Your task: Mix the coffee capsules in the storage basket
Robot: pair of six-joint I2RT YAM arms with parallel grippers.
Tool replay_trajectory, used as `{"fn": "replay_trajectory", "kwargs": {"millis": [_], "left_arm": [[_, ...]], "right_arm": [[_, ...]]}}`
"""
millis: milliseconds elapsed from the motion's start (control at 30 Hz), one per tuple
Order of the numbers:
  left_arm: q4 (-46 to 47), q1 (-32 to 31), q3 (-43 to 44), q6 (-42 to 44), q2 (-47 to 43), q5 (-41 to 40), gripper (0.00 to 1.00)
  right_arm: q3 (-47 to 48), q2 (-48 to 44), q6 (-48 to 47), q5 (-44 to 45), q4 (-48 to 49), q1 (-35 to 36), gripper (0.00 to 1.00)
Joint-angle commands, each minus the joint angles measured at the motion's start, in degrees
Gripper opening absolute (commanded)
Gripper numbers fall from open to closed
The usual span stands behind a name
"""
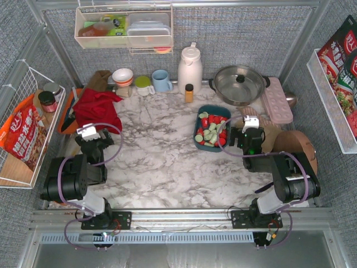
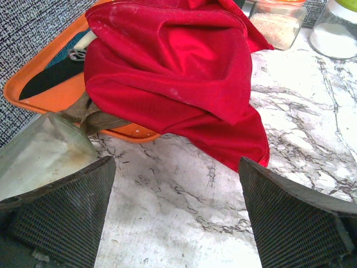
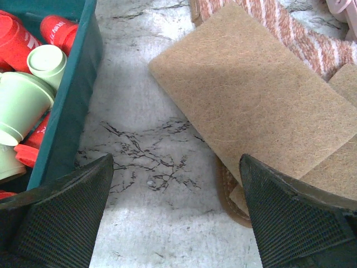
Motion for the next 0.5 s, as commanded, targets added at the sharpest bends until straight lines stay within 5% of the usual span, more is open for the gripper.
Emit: {"fn": "replay_trajectory", "kwargs": {"millis": [0, 467], "left_arm": [[1.49, 0.02, 0.23, 0.04, 0.11, 0.47, 0.99], [1.51, 0.06, 0.24, 0.04, 0.11, 0.54, 0.99]], "right_arm": [[0.17, -0.14, 0.39, -0.59, 0.46, 0.05, 0.99], [0.91, 0.16, 0.61, -2.72, -0.24, -0.88, 0.99]]}}
